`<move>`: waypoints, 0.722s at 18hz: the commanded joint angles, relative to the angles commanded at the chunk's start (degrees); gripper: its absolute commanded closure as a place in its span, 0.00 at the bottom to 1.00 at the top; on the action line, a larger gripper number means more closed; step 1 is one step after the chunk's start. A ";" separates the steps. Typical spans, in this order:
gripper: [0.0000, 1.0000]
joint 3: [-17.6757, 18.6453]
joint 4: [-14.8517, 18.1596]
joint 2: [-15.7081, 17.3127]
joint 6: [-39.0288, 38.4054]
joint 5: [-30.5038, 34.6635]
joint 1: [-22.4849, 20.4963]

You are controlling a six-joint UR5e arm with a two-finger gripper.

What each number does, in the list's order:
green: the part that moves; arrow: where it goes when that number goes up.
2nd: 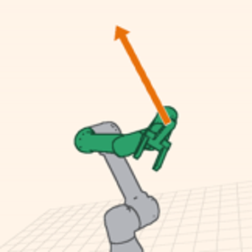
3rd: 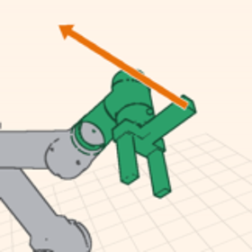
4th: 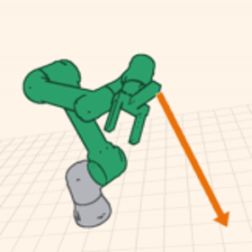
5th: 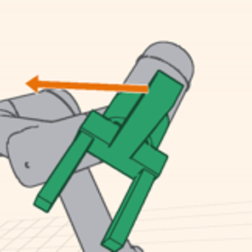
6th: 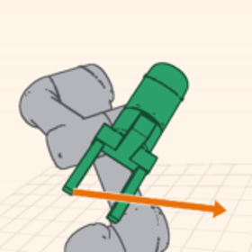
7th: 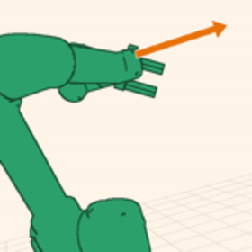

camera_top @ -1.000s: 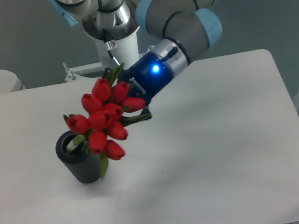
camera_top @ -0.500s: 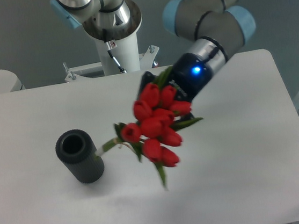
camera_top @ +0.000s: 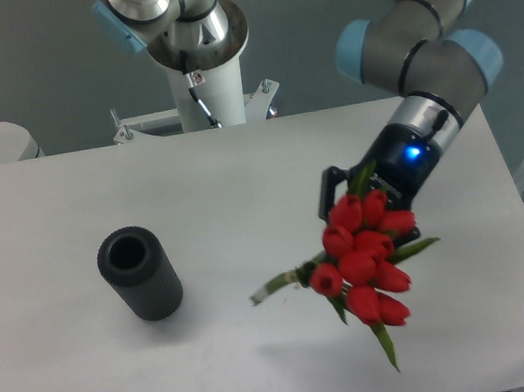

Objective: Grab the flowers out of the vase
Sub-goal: 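Carry the tulips away from the vase and lower them over the table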

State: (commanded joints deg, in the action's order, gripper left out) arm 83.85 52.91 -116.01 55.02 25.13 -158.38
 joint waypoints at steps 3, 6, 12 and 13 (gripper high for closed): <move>1.00 -0.88 -0.09 -0.27 0.61 5.33 0.00; 1.00 -1.15 0.09 0.00 2.36 12.04 1.31; 1.00 -0.97 5.17 0.44 3.95 28.11 5.45; 0.99 -1.06 6.14 0.44 3.96 30.13 5.89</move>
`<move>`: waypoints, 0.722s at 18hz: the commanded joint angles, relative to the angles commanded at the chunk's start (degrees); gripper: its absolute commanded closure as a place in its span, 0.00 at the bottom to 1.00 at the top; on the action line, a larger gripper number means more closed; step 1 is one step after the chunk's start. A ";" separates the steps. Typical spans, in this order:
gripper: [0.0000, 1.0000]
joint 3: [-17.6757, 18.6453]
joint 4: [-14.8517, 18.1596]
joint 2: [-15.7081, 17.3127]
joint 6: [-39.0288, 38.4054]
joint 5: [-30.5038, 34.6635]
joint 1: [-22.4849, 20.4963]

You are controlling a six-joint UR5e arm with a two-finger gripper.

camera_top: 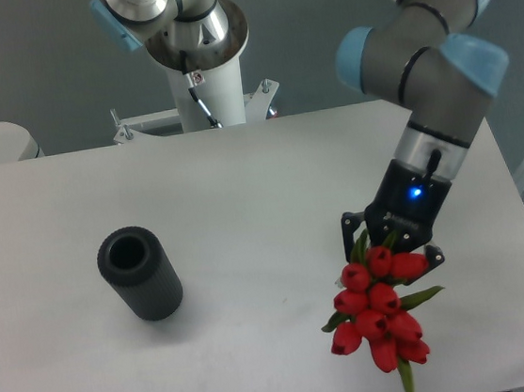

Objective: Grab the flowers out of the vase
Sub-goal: 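Carry the tulips away from the vase and lower them over the table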

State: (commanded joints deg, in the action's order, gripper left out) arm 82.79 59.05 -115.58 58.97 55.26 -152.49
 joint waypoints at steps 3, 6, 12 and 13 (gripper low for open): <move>0.99 -0.87 1.76 -0.44 1.49 8.42 2.46; 1.00 -5.17 9.03 -1.66 5.78 18.18 4.48; 0.99 -9.23 13.72 -4.13 17.31 29.72 8.26; 0.99 -9.32 13.63 -4.30 17.49 30.08 8.70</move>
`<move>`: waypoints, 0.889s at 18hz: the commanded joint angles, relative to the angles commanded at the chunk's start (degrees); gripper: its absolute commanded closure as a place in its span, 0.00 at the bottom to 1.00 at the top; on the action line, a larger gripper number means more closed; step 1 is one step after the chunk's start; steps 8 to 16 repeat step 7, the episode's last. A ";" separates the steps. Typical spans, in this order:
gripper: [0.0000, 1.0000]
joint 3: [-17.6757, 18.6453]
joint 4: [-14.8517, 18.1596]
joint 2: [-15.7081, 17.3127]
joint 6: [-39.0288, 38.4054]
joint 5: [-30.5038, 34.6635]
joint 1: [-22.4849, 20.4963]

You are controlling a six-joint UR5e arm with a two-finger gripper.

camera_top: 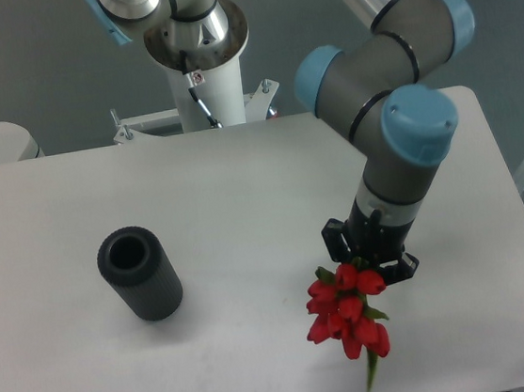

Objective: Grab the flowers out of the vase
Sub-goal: 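Carry the tulips away from the vase and lower them over the table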

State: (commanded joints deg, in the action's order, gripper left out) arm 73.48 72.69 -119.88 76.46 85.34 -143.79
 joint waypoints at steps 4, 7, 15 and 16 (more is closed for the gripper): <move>1.00 -0.35 0.26 -0.70 2.45 1.67 0.09; 1.00 -0.26 0.35 -0.70 4.22 3.26 0.18; 1.00 -0.26 0.35 -0.70 4.22 3.26 0.18; 1.00 -0.26 0.35 -0.70 4.22 3.26 0.18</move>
